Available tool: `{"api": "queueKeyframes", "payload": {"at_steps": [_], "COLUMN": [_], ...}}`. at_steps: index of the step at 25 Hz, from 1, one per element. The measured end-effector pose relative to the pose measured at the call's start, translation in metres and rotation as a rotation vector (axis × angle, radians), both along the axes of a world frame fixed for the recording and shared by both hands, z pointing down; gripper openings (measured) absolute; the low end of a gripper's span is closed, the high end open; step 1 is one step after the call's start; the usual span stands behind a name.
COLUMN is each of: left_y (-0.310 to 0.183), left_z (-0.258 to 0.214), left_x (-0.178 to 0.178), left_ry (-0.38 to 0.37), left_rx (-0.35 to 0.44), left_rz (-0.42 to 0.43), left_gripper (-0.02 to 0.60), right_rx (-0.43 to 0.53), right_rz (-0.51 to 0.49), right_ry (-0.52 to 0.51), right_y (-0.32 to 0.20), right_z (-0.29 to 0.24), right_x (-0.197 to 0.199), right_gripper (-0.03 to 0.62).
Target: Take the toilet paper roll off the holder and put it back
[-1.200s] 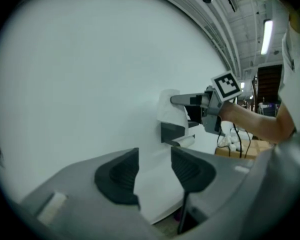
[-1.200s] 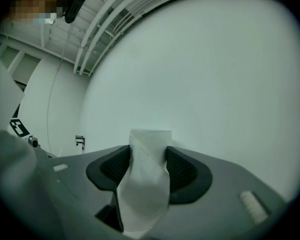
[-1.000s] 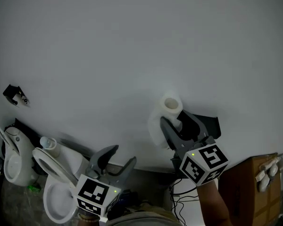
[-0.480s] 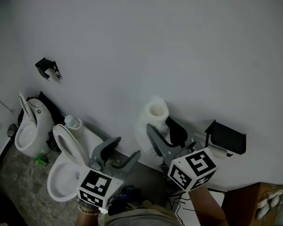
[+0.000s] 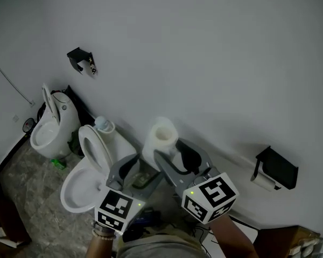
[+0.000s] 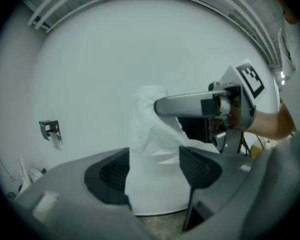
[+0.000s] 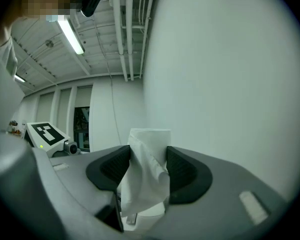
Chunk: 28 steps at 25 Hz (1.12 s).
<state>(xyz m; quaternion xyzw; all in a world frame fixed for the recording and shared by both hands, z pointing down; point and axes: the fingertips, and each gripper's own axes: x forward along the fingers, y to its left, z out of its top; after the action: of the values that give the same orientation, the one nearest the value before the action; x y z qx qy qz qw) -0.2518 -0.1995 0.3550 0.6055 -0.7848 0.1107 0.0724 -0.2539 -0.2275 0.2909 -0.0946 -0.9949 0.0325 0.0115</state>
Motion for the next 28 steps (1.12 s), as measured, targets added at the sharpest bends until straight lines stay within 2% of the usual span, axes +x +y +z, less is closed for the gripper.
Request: {"api": "queueKeyframes", "payload": {"at_steps": [8, 14, 20, 28], "left_y": [0.030, 0.047, 0.060, 0.057], "left_z": [0.015, 0.024, 0.026, 0.024], "left_x": [-0.014, -0.019, -0.019, -0.014], "left_ry": [-0.014, -0.011, 0.001, -0.001], "left_rx": [-0.016, -0.013, -0.012, -0.014], "left_rz": [-0.081, -0.122, -0.145, -0.116], "left_gripper": [0.301, 0.278, 0.250, 0.249], "right_rx": [-0.007, 0.005, -0.008, -0.009], "right_rz": [-0.117, -0.184, -0.196, -0.166], "right_ry": [0.030, 0.050, 0.060, 0.056], "right_y": [0.046, 0.077, 0.089, 0.086], "right_z": [0.018, 0.034, 0.037, 0.035], "right_x": [-0.014, -0.016, -0.014, -0.008], "right_gripper": [0.235, 0.235, 0.235, 0.235]}}
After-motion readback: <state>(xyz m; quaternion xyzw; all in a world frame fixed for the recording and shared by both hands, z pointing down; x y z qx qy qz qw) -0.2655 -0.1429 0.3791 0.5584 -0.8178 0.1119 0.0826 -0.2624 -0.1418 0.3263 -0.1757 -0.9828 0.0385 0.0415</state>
